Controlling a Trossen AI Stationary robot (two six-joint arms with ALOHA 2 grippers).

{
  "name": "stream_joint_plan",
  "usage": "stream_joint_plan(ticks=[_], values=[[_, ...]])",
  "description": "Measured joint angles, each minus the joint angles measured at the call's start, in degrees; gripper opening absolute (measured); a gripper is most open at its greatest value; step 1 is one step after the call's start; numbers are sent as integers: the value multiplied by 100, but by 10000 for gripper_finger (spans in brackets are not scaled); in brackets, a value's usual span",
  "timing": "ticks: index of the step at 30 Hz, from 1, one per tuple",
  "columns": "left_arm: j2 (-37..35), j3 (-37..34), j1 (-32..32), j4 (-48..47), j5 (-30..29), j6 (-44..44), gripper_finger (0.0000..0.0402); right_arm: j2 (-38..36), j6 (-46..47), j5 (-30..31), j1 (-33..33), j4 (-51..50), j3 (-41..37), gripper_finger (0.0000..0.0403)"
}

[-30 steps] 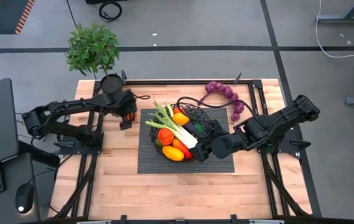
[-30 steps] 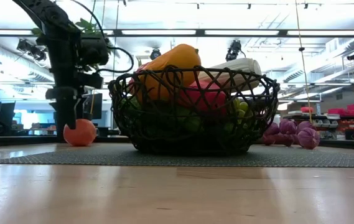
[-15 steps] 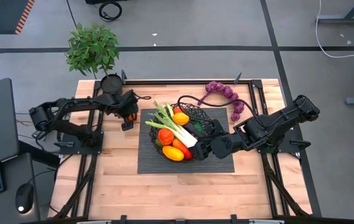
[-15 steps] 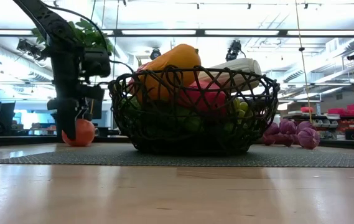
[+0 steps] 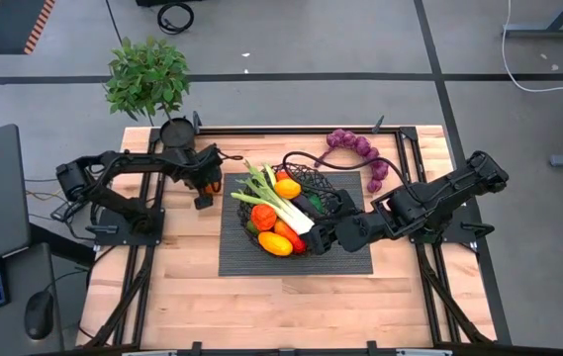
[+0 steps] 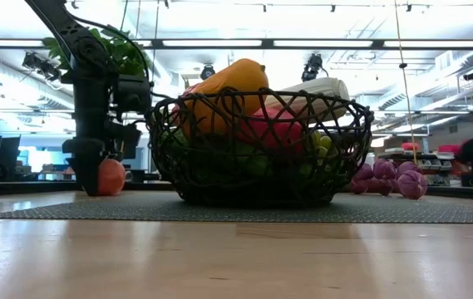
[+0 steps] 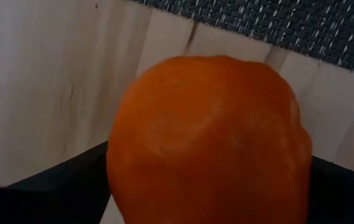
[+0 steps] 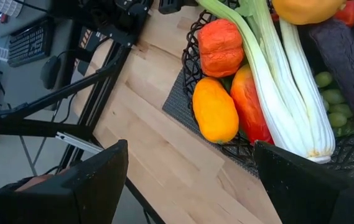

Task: Build produce basket
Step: Put the orange into the black basket

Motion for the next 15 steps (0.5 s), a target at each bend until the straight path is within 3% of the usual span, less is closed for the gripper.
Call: stream_joint_plan(ticks=[15], values=[[-1,120,-17,-168,-25,-92,324,0,-163,212,-4,-7,0,347]])
